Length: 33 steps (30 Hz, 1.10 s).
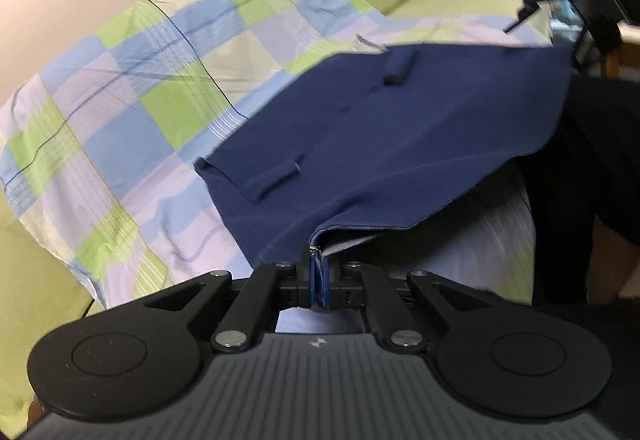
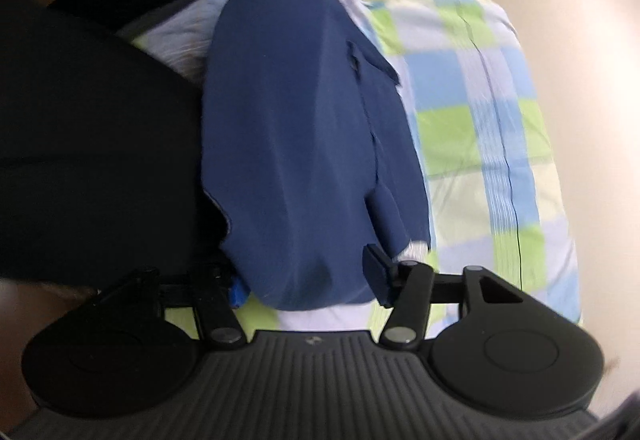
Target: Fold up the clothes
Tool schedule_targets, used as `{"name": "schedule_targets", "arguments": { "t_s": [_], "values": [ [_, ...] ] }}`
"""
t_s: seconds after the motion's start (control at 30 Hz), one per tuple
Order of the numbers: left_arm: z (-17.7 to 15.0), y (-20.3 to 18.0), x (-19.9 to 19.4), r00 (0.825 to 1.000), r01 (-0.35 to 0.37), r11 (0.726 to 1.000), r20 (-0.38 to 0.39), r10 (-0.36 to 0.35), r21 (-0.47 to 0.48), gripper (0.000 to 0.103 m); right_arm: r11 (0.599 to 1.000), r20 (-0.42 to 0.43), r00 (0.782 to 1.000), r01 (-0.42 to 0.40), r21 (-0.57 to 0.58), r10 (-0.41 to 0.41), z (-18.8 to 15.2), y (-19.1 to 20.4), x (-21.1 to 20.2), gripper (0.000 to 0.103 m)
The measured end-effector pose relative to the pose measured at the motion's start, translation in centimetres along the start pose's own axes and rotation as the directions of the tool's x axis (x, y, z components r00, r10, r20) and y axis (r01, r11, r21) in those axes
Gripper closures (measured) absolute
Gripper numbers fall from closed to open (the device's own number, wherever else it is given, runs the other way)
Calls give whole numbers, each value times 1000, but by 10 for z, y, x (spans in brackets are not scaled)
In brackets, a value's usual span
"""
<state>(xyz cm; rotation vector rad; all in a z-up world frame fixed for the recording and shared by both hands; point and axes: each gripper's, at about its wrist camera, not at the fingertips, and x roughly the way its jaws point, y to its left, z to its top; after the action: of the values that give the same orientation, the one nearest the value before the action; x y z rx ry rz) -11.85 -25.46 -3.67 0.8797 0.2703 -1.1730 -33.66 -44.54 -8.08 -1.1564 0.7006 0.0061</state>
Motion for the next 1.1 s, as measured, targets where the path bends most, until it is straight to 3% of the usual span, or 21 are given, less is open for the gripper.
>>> {"name": "schedule_targets", "arguments": {
  "t_s": [0.03,0.1,0.2,0.3,0.37,0.53,0.67,0.73,0.83,0.9,0.97,1.0,1.1],
  "values": [
    [-1,-2,1,1000,1,1000,-4,-1,1,102,1000,8,1000,-10,-10,10,0,0,0,92],
    [-5,-9,1,1000,2,1000,-11,-2,1,101,1000,16,1000,-7,19,7,4,-1,-5,98],
    [-5,-7,-5,1000,-17,999,6,18,-40,102,990,18,999,34,134,-36,9,-11,-16,100],
    [-3,-2,-10,999,-23,995,27,26,-94,102,954,9,992,118,275,-125,9,-32,-37,100],
    [-4,-1,-10,999,-17,994,26,20,-104,102,936,-7,992,117,332,-122,8,-36,-40,100],
    [8,12,-14,1000,13,988,27,-9,-155,102,934,14,1000,-8,358,3,5,-42,-36,100],
    [44,61,-7,999,29,980,42,-21,-198,102,849,116,985,-172,499,131,-11,-116,-28,100],
    [75,118,22,999,31,975,37,-24,-220,102,769,177,967,-254,587,184,-27,-168,-8,100],
    [95,171,66,999,39,975,18,-36,-217,102,609,226,943,-331,721,244,-62,-236,48,100],
    [105,205,127,999,24,969,-16,-29,-245,102,470,246,932,-348,811,266,-93,-277,100,100],
    [111,227,185,997,19,959,-60,-38,-283,101,250,278,916,-353,902,290,-137,-298,174,100],
    [108,231,210,994,29,951,-89,-59,-308,101,175,288,911,-348,921,295,-152,-298,200,99],
    [93,233,266,983,61,926,-141,-121,-371,100,18,290,909,-309,951,300,-184,-274,251,89]
  ]
}}
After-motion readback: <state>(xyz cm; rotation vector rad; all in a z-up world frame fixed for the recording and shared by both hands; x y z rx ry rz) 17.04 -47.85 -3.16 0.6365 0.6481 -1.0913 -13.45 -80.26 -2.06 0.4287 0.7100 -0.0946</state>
